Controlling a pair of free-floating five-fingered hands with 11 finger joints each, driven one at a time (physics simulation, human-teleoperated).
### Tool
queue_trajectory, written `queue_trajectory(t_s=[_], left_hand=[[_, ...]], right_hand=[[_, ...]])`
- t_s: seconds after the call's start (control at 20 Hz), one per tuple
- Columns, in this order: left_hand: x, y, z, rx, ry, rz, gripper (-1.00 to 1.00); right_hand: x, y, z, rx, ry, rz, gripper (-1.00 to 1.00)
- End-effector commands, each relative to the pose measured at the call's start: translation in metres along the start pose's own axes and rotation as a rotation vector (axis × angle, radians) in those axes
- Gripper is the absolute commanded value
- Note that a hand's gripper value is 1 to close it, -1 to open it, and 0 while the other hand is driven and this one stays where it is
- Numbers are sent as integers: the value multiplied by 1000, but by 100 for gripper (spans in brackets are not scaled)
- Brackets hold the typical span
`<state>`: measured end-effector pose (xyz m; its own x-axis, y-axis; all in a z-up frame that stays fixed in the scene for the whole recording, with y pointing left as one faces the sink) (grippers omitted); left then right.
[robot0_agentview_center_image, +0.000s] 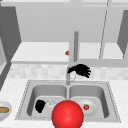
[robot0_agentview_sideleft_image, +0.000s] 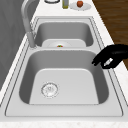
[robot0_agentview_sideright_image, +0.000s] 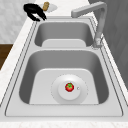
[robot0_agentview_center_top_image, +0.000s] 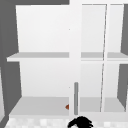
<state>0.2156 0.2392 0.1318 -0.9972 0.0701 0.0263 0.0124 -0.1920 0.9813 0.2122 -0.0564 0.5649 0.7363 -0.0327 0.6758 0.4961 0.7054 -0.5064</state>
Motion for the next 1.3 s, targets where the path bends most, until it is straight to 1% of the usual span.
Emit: queue_trajectory(t_s=[0.0,0.1,0.45,0.65,0.85,0.95,1.25], left_hand=[[0,0,0,0,0,0,0],[0,0,0,0,0,0,0],[0,0,0,0,0,0,0],[0,0,0,0,0,0,0],[0,0,0,0,0,0,0],[0,0,0,0,0,0,0],[0,0,0,0,0,0,0]], right_hand=[[10,-4,4,-33,-48,-104,-100],[14,-5,6,-41,-51,-122,-100],[27,-5,8,-59,-49,-224,-100],[36,-2,5,-44,-7,-266,-100],[43,0,5,-26,19,-306,-100],[46,1,6,-24,16,-324,-100],[60,-3,17,-26,11,-320,-100]])
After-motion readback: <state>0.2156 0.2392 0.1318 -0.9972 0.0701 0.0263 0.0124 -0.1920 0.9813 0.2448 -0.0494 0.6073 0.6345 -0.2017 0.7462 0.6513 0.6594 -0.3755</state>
